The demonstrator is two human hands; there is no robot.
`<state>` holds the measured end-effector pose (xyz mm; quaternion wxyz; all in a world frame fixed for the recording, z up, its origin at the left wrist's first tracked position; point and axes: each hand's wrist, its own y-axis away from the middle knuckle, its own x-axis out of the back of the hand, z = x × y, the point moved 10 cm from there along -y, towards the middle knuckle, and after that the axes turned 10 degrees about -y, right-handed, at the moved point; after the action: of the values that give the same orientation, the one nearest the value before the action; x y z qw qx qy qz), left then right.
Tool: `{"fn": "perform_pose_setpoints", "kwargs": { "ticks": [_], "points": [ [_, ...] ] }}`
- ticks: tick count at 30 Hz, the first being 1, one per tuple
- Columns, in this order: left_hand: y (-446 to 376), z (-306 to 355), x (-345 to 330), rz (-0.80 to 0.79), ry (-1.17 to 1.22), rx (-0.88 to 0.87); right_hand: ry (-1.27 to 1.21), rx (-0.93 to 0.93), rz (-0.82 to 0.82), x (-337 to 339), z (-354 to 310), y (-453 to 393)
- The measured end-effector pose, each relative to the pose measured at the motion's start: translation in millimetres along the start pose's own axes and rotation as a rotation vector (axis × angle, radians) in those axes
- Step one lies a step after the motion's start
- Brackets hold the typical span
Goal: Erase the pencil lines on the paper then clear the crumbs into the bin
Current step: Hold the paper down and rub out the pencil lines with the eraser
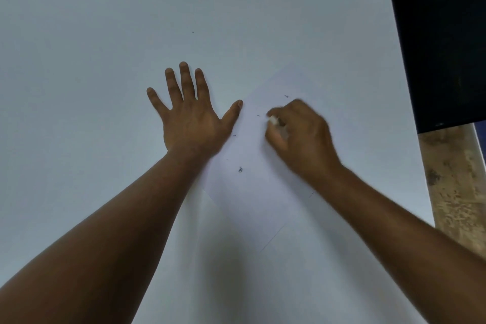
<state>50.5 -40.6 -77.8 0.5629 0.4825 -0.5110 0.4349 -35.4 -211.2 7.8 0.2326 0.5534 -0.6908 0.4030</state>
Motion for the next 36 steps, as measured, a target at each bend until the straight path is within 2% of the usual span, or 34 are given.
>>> {"fn": "perform_pose_setpoints", "kwargs": {
  "ticks": [3,5,8,11,15,17,21,24,27,30,33,36],
  "points": [
    [4.9,-8.3,-1.5,-0.003,0.010,0.016,-0.060,0.075,-0.150,-35.7,-41.5,38.0],
    [4.5,-4.6,-1.3,-0.003,-0.003,-0.006,0.001,0.080,-0.205,-50.8,-39.1,47.7],
    [2.9,-3.4,-2.2,-0.011,-0.026,-0.023,0.100,0.066,-0.181,-43.7,-14.0,37.5],
    [3.3,-2.5,-1.9,-0.005,-0.017,-0.032,0.200,0.008,-0.103,-2.9,25.5,24.8],
    [4.4,-2.3,-1.1,-0.001,-0.016,-0.029,0.225,-0.191,0.002,43.3,74.8,14.5],
    [4.1,-2.1,-1.5,-0.003,-0.018,-0.027,0.125,-0.152,-0.017,39.0,60.8,23.2],
    [3.4,-2.2,-0.6,0.005,-0.002,-0.020,-0.060,-0.041,-0.178,-8.2,-9.7,69.0],
    [4.7,-1.1,0.0,0.012,0.003,-0.032,-0.036,0.010,-0.253,-28.0,-24.5,84.5],
    [5.2,0.8,1.7,0.026,0.013,-0.050,0.107,0.007,-0.155,-4.6,3.1,63.7],
    [5.2,-0.8,3.7,0.039,0.029,-0.038,0.136,-0.169,-0.086,32.0,49.7,52.9],
    [5.0,-2.7,3.6,0.037,0.045,-0.028,0.034,-0.306,-0.043,58.1,71.3,54.4],
    [5.3,-2.8,5.1,0.040,0.051,-0.024,-0.075,-0.367,0.018,65.6,61.0,55.9]
  ]
}}
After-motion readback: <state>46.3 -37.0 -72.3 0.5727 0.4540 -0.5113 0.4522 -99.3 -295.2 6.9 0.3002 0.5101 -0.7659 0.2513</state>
